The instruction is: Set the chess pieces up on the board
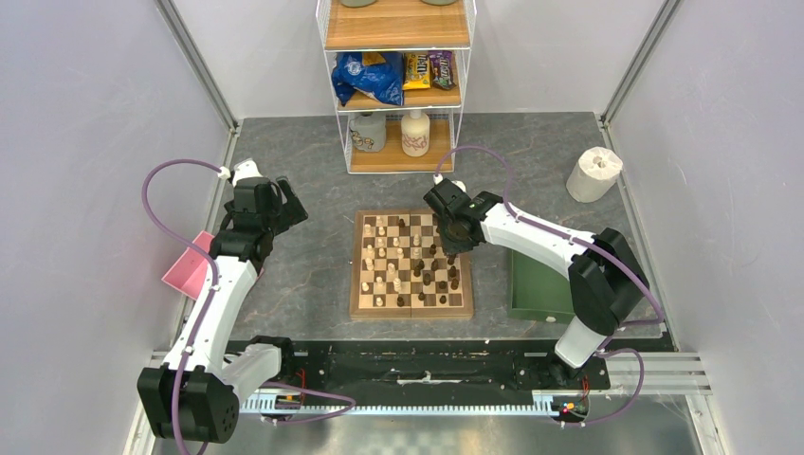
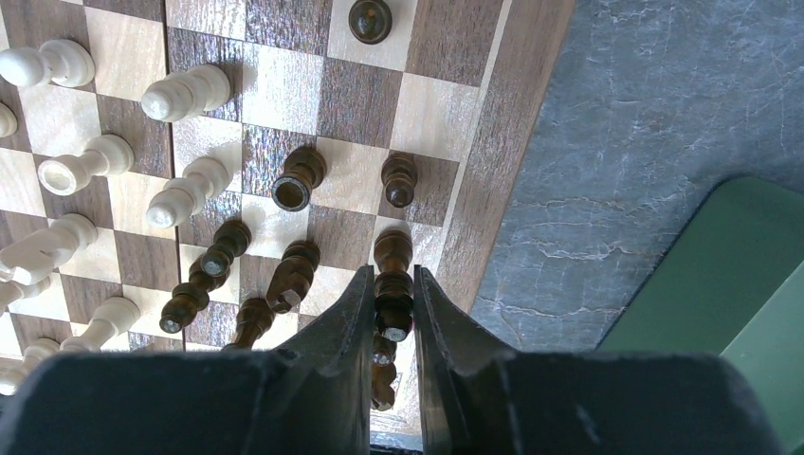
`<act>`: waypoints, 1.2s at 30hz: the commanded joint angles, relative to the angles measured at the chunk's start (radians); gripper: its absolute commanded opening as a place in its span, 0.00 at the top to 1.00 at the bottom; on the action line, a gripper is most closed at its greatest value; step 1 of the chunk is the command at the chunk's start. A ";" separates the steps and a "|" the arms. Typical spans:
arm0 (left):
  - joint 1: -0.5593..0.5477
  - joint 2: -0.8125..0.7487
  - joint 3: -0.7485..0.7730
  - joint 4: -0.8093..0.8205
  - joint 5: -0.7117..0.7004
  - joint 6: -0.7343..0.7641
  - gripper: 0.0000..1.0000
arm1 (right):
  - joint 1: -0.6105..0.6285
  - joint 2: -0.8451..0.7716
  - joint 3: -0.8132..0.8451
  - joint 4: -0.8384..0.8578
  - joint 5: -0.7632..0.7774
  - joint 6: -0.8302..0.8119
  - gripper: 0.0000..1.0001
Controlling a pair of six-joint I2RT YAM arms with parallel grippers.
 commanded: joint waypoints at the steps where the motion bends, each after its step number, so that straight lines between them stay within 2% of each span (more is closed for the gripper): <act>1: 0.000 -0.010 -0.003 0.043 0.008 0.010 0.02 | -0.001 -0.017 0.006 0.013 0.004 0.006 0.76; 12: 0.001 -0.005 -0.003 0.046 0.015 0.007 0.02 | 0.000 -0.028 -0.005 -0.004 -0.008 0.001 0.75; 22: 0.000 -0.005 -0.004 0.048 0.016 0.008 0.02 | 0.000 -0.020 0.037 -0.005 -0.005 -0.014 0.55; 29: 0.001 -0.002 0.001 0.046 0.016 0.010 0.02 | -0.004 0.010 0.133 -0.010 0.018 -0.039 0.50; 36: 0.001 -0.002 0.006 0.043 0.015 0.012 0.02 | -0.037 0.052 0.168 -0.017 0.016 -0.048 0.50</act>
